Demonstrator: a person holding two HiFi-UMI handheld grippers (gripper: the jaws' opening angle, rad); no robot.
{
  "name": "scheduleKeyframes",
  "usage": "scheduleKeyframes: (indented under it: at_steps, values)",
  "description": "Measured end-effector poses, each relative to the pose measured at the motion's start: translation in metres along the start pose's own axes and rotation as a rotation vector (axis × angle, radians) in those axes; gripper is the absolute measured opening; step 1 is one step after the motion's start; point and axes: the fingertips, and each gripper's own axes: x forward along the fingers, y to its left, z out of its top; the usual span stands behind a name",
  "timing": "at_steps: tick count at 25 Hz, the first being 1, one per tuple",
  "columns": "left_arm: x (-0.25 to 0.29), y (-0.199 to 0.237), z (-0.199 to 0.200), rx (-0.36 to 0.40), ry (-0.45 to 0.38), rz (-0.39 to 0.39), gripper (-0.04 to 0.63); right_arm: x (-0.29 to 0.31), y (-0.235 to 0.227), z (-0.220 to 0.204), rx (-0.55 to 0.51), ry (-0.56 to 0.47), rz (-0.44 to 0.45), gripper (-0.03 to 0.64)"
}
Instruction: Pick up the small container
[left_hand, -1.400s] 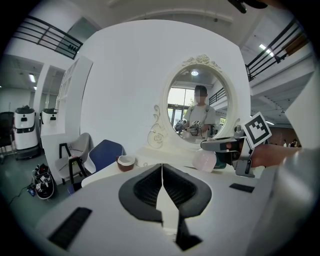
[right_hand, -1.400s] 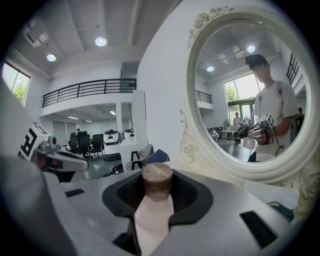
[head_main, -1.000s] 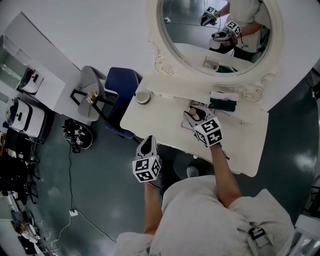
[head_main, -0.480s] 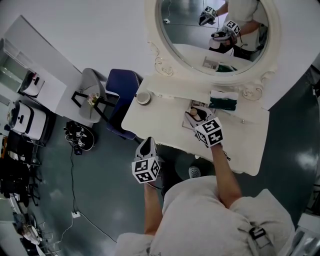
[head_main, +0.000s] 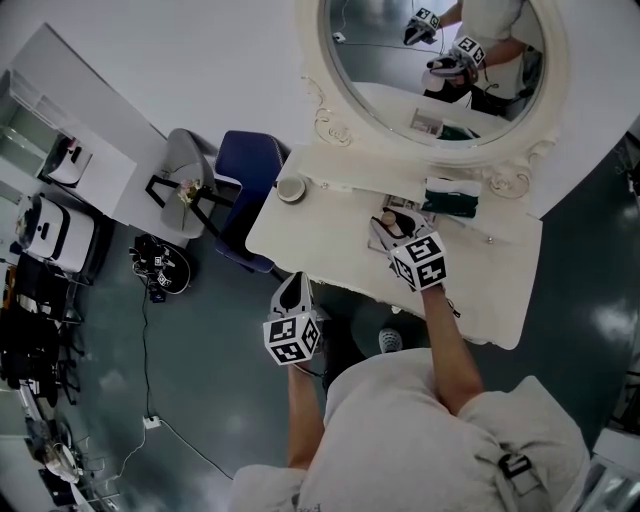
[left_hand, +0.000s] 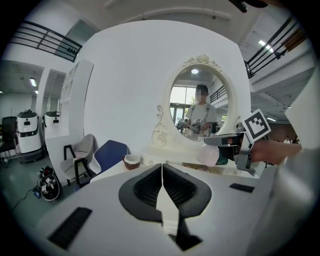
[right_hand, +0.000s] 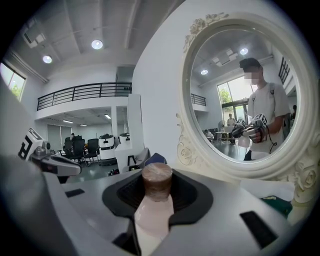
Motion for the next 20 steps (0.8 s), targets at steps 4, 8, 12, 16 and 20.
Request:
scheduleKeyframes:
  at_steps: [4, 8, 12, 16, 20]
  values:
    - [-0.002, 0.004, -0.001, -0.009, -0.002, 0.008, 0.029, 0.0, -0.005, 0.002, 0.009, -0.011, -0.024, 0.137]
    - [-0.003, 0.004, -0.003, -0.017, -0.005, 0.011, 0.029, -0.001, -0.009, 0.002, 0.014, -0.015, -0.041, 0.137]
    - [-0.005, 0.006, -0.006, -0.026, -0.005, 0.018, 0.029, 0.0, -0.011, 0.0, 0.011, -0.009, -0.046, 0.137]
    - [-0.006, 0.009, -0.008, -0.034, -0.005, 0.026, 0.031, 0.0, -0.012, -0.003, 0.008, -0.003, -0.046, 0.137]
    - [-0.005, 0.009, -0.009, -0.04, -0.007, 0.033, 0.029, 0.001, -0.011, -0.005, 0.005, -0.002, -0.038, 0.137]
